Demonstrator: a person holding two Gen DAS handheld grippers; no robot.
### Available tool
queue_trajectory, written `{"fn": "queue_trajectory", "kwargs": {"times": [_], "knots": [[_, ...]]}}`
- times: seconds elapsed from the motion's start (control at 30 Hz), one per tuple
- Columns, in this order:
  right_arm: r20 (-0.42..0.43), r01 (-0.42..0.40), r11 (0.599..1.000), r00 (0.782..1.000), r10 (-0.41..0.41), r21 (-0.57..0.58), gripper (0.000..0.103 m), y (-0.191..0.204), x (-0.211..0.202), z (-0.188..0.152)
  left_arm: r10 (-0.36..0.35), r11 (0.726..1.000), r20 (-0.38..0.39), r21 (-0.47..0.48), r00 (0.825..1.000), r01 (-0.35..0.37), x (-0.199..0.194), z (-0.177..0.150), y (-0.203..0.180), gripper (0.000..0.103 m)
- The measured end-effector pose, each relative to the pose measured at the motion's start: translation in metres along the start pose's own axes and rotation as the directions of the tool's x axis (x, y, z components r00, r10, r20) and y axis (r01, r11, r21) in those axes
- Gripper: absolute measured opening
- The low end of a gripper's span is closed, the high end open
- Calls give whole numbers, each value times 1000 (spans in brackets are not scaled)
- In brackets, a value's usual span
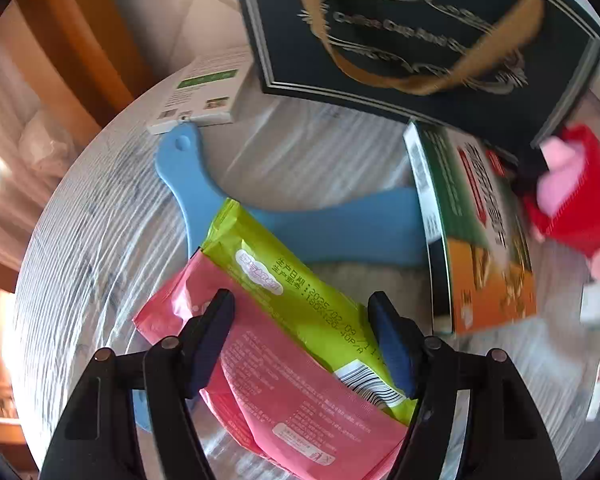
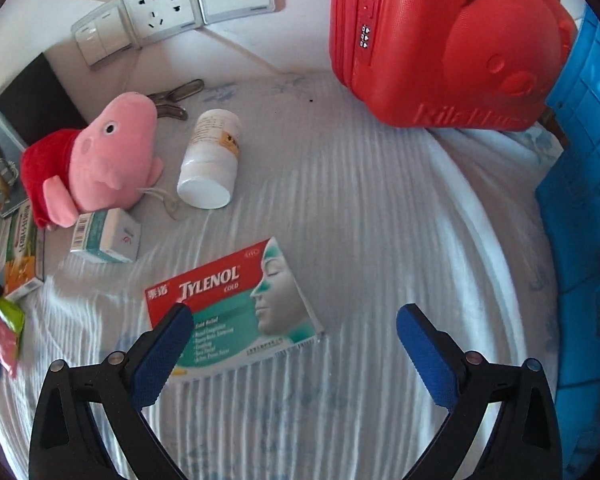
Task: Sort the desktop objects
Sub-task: 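Lower the left tool onto the pink-and-green wipes pack while the right tool approaches the Tylenol box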
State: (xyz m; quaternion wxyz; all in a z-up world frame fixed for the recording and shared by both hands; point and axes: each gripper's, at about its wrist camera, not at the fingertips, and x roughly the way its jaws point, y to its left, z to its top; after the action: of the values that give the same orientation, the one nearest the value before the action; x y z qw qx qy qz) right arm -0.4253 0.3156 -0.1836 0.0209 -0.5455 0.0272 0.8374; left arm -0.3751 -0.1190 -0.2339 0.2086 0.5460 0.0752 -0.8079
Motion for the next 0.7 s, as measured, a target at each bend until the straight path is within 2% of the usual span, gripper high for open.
{"fn": "queue_trajectory", "kwargs": {"times": [0.07,0.17,0.23,0.3,0.4,0.5,0.57,0.63,0.7], "knots": [[-5,1,1000,1000,-1,15,103,2,10,4,-26,997,11,75,1000,26,-6,-19,3,69],[-9,-28,999,1000,28,29,103,4,27,12,-98,982,-16,158,995,99,-14,-45,13,69],[-51,-44,998,998,46,44,103,1,40,13,-98,970,-18,221,995,99,-22,-63,20,69],[-77,-117,988,989,125,100,103,-6,41,6,-95,961,-23,258,995,98,-29,-78,24,69],[-109,-148,988,982,153,52,103,1,31,-16,-135,962,-53,232,989,144,-35,-95,40,69],[-155,-199,978,970,187,-69,103,21,19,-42,-153,969,-64,189,986,162,-41,-109,54,69],[-186,-232,964,961,206,-132,103,33,11,-58,-180,970,-37,158,983,183,-51,-110,64,69],[-203,-274,949,949,240,-156,103,39,3,-67,-189,975,24,127,982,184,-66,-107,75,69],[-173,-258,950,958,228,-174,103,39,-8,-68,-182,979,76,106,980,174,-77,-99,82,69]]}}
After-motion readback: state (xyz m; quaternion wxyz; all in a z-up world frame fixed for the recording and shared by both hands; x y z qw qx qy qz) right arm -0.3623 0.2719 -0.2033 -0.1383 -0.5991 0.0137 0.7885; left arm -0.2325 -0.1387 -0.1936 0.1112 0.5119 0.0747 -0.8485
